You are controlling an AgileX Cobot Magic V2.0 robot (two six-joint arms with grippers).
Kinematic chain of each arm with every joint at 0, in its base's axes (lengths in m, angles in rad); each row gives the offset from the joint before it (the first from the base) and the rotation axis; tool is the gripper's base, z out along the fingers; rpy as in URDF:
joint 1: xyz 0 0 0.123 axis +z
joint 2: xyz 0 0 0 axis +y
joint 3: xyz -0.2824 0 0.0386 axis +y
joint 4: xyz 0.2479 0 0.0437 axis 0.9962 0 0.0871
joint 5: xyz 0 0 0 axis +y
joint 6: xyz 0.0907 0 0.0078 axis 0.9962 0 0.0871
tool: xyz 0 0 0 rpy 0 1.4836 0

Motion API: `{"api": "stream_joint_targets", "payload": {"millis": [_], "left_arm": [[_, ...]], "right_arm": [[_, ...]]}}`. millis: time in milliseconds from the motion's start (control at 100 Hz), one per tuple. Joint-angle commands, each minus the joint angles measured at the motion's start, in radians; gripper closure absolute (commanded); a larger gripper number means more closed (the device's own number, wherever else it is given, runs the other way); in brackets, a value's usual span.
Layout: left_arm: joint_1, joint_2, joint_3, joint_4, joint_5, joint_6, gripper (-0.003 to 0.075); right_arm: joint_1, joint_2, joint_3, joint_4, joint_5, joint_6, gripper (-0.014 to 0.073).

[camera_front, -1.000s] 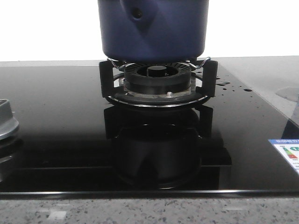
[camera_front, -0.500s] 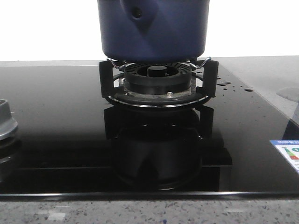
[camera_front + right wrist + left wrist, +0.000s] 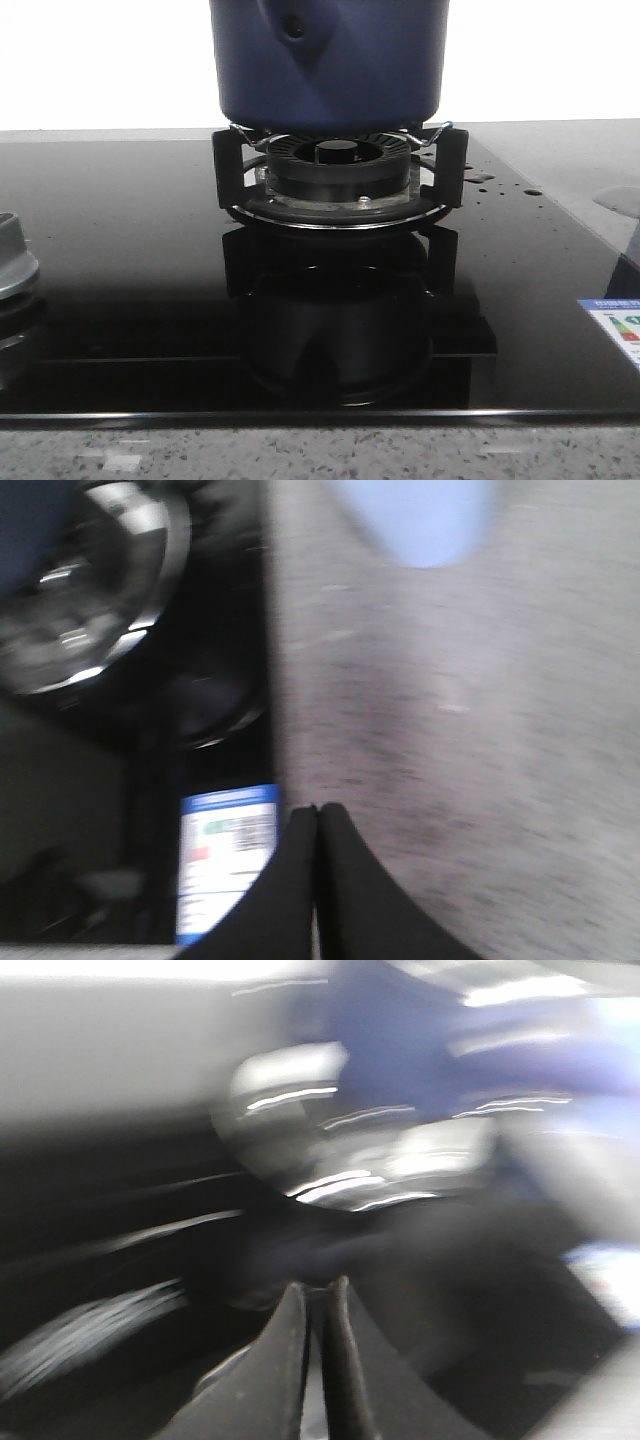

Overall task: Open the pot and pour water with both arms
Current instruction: 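Grasp the purple lid knob with the left gripper and lift the lid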

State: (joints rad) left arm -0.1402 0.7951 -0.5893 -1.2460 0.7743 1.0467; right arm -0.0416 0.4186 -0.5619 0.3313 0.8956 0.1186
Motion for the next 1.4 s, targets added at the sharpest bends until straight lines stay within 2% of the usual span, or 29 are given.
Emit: {"api": "stream_joint_targets", "payload": {"millis": [0,120,190,240,310,430,510,550,620,720,860,1090,1390], "left_arm": [[0.000,0.061,-0.073,-0.214,0.061,0.201,0.0738],[0.000,0.145,-0.152,-0.246,0.082,0.338,0.0738],[-0.016,0.191,-0.203,-0.246,0.084,0.429,0.0734],[-0.038,0.224,-0.240,-0.246,0.091,0.502,0.0703],[-0.075,0.272,-0.292,-0.246,0.101,0.595,0.0604],[-0.124,0.354,-0.379,-0.246,0.082,0.642,0.0377],[-0.140,0.410,-0.436,-0.246,0.047,0.642,0.0262],[-0.144,0.430,-0.457,-0.246,0.031,0.642,0.0228],[-0.147,0.469,-0.497,-0.246,0.014,0.642,0.0213],[-0.147,0.523,-0.550,-0.275,-0.002,0.642,0.0214],[-0.147,0.603,-0.626,-0.306,0.004,0.642,0.0213],[-0.147,0.736,-0.745,-0.339,0.114,0.650,0.0178],[-0.172,0.821,-0.772,-0.363,0.122,0.684,0.0161]], "right_arm": [[0.022,0.018,-0.052,0.101,-0.084,-0.124,0.0665],[0.036,0.018,-0.077,0.106,-0.156,-0.250,0.0665],[0.036,0.018,-0.081,0.104,-0.209,-0.273,0.0664],[0.036,0.018,-0.081,0.104,-0.242,-0.273,0.0663],[0.036,0.018,-0.081,0.103,-0.273,-0.273,0.0628],[0.036,0.018,-0.081,0.103,-0.294,-0.273,0.0482],[0.036,0.018,-0.081,0.101,-0.299,-0.273,0.0326],[0.036,0.018,-0.081,0.101,-0.304,-0.273,0.0235],[0.036,0.018,-0.081,0.101,-0.309,-0.273,0.0097],[0.036,0.018,-0.081,0.101,-0.311,-0.273,-0.0009],[0.036,0.018,-0.081,0.101,-0.311,-0.273,-0.0020],[0.036,0.018,-0.081,0.101,-0.311,-0.273,-0.0020],[0.036,0.018,-0.081,0.101,-0.311,-0.273,-0.0020]]}}
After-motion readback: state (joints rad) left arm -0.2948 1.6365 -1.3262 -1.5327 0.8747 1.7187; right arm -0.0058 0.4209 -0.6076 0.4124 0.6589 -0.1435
